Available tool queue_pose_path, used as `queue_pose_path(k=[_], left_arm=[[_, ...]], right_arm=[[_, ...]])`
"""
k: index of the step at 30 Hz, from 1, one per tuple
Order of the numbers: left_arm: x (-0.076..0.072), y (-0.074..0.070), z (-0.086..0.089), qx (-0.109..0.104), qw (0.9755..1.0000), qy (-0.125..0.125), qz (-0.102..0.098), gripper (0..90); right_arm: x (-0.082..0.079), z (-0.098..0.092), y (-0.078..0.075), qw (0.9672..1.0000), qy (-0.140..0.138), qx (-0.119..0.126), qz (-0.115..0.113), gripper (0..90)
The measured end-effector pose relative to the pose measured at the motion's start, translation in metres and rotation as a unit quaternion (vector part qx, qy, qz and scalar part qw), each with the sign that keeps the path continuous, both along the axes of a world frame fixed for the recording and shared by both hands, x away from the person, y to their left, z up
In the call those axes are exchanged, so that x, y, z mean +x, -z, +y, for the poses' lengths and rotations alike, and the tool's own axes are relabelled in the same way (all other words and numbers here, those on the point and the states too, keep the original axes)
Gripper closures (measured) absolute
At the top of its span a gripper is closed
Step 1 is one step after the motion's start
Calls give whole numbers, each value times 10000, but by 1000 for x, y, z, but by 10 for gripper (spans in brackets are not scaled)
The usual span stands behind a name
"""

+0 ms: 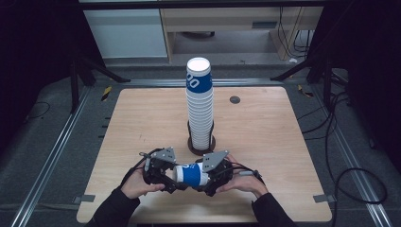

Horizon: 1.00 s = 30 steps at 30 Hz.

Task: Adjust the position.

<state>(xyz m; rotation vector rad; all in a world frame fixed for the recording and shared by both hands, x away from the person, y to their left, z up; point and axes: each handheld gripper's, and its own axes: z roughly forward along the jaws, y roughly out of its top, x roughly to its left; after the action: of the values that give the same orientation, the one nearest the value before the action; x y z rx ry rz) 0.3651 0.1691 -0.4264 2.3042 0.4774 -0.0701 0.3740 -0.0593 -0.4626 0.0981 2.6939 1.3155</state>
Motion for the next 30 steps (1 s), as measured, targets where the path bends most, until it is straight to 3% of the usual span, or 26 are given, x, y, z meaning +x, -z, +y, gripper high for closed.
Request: queue_pose_path(k=[7,15,19,30], left_arm=[[4,-9,18,-332,9990,-227,-171,260],[9,-11,34,-859,9943,-511,-371,260],[8,-12,35,-1084,9917,-504,-469,260],[4,-13,31,-1309,9890,-370,-576,261]], right_arm=[[6,-14,-12,9978,297,554,188,82],[12,-34,-25,9917,538,1097,401,78],[14,-38,-26,9892,596,1241,498,78],[15,-40,-28,9833,533,1601,685,79]])
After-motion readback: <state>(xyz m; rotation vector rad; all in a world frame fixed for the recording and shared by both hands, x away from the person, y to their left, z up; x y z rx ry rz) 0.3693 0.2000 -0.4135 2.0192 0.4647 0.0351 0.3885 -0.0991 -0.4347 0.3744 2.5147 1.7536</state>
